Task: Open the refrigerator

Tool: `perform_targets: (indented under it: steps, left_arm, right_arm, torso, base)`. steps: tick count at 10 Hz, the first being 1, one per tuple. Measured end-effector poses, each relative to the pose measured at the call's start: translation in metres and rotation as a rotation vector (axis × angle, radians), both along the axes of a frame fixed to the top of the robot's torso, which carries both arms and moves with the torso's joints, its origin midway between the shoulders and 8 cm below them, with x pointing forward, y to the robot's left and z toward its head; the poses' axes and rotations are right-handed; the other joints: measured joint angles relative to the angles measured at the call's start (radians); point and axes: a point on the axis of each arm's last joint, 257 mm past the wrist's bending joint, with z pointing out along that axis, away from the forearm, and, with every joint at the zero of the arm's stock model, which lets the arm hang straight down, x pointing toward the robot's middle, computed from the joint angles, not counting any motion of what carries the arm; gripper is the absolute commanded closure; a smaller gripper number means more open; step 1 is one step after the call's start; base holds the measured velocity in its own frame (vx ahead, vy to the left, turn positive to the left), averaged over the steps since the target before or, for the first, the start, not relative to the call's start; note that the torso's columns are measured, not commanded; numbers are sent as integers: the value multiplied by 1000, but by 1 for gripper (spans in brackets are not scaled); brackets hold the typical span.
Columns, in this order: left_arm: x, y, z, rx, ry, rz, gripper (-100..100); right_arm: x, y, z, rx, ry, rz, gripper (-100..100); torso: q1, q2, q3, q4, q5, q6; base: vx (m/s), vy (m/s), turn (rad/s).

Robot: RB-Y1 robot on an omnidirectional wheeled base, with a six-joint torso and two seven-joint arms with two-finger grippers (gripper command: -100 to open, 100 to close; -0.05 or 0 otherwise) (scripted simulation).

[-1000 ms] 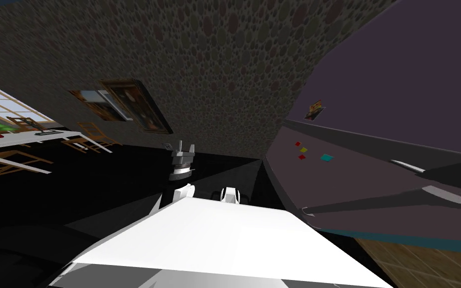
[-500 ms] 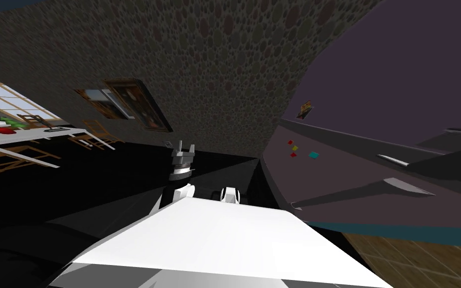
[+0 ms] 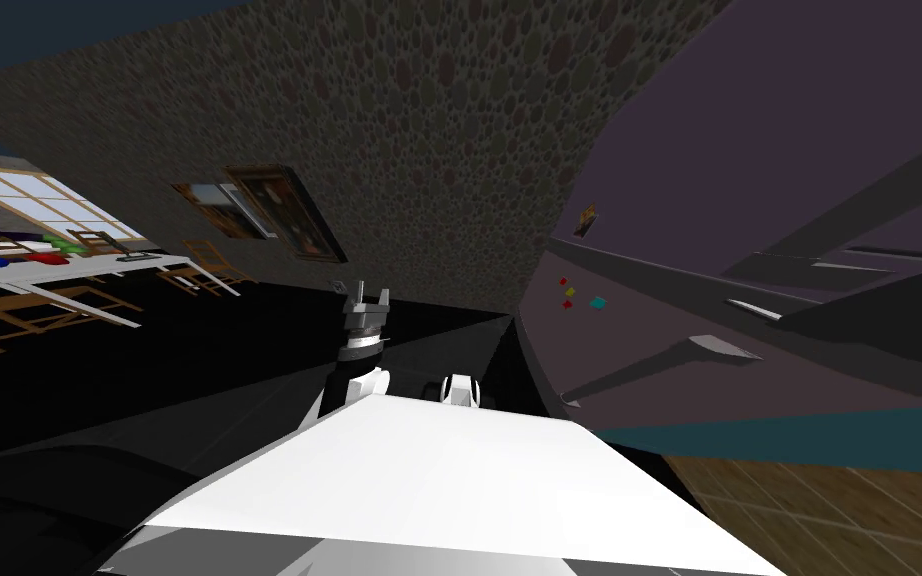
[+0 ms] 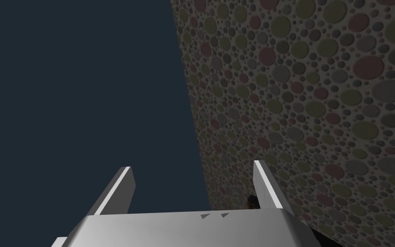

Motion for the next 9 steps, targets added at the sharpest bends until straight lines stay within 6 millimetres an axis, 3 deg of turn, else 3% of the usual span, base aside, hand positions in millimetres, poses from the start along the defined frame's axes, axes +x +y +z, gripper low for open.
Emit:
perform_targets:
  steps: [3,5,6,9]
  left_arm:
    - [0,0,0,0,0,0,0]
    - [0,0,0,0,0,0,0]
    - [0,0,0,0,0,0,0]
    - [0,0,0,-1,0,0,0]
  right_arm:
    - [5,9,6,5,-14,28,-100]
    - [6,8,9,8,-14,26,-100]
    - [6,7,9,9,-14,26,100]
    - [-1,-6,12,7,-21,-4,100]
  torso:
    - [-2,2,1,1,0,0]
    - [5,-8,-4,-2,2,0]
    - [3,-4,-3,-2,1,0]
    - [7,-2,0,-2,0,-1]
  base:
    - [-76,-148,20]
    - [87,-34,12]
    - [7,-5,1]
    - [137,224,-37]
